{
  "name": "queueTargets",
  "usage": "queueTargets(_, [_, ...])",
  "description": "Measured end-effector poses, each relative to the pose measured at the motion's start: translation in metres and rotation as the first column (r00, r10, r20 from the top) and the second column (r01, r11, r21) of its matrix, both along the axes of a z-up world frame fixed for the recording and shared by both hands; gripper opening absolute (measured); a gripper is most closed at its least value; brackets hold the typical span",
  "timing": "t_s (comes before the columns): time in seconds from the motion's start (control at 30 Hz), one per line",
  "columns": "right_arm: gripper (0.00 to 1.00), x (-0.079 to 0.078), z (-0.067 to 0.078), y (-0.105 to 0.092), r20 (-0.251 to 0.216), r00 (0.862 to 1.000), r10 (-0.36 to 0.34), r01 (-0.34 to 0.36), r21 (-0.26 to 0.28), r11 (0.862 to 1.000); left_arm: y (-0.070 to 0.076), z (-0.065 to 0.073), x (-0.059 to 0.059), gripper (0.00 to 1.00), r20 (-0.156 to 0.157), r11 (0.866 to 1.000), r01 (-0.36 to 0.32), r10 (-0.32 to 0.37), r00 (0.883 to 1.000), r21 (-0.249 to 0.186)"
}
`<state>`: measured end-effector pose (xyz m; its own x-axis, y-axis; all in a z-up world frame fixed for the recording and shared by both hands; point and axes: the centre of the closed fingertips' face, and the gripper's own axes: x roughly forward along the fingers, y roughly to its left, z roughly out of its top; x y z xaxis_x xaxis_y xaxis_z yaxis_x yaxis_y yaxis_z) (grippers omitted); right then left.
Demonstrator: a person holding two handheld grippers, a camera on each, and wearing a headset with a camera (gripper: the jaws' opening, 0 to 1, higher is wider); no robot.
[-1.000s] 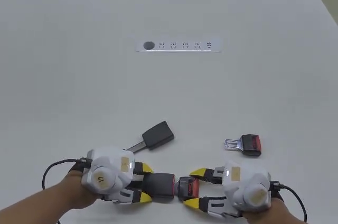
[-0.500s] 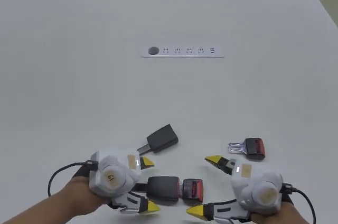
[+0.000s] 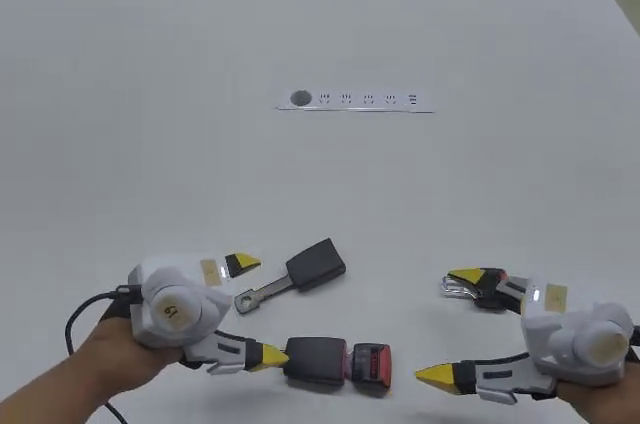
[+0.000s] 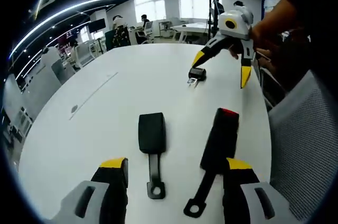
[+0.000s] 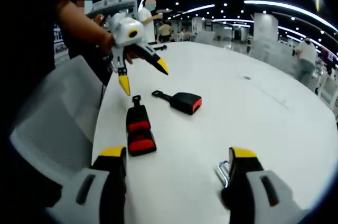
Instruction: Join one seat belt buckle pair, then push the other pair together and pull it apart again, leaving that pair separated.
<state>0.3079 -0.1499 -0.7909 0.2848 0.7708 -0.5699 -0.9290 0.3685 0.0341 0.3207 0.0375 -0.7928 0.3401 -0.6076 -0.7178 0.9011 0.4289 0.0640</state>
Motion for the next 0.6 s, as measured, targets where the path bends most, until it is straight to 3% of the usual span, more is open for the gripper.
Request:
queueTargets(0.3, [0.80, 0.024, 0.005, -0.027, 0.000, 1.000, -0.007, 0.007, -0.023, 1.000, 0.005, 0.006, 0.029, 0.76, 0.028, 1.000, 0.008, -0.009, 1.000, 0.022])
queueTargets(0.6, [0.77, 0.044, -0.012, -0.063, -0.049, 0.999, -0.020, 0.016, -0.077, 0.997, 0.003, 0.003, 0.049, 0.75, 0.018, 0.999, 0.026, -0.026, 0.999, 0.036])
